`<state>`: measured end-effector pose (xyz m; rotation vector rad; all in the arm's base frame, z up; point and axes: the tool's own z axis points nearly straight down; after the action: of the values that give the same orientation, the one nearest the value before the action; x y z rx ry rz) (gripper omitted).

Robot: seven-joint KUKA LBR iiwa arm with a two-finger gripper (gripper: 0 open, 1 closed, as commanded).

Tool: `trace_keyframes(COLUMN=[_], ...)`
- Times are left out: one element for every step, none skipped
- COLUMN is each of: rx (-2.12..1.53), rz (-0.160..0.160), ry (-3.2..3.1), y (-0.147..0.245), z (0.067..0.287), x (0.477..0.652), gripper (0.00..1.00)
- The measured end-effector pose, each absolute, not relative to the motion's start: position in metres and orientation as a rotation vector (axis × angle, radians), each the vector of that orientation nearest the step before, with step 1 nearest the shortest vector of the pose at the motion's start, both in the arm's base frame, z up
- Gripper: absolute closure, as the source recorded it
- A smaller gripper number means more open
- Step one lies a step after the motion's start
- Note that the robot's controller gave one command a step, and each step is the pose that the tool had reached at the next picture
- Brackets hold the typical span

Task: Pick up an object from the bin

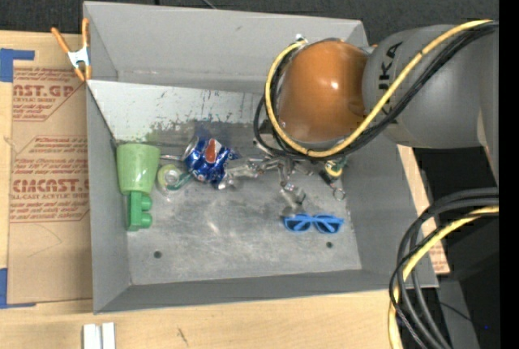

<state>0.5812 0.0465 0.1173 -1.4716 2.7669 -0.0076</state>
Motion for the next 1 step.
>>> trace_keyframes(rx=[-1.509], rz=[0.005], ry=[2.756], y=[0.0472], z=[0.1183], x=[0.537], gripper=[0.0])
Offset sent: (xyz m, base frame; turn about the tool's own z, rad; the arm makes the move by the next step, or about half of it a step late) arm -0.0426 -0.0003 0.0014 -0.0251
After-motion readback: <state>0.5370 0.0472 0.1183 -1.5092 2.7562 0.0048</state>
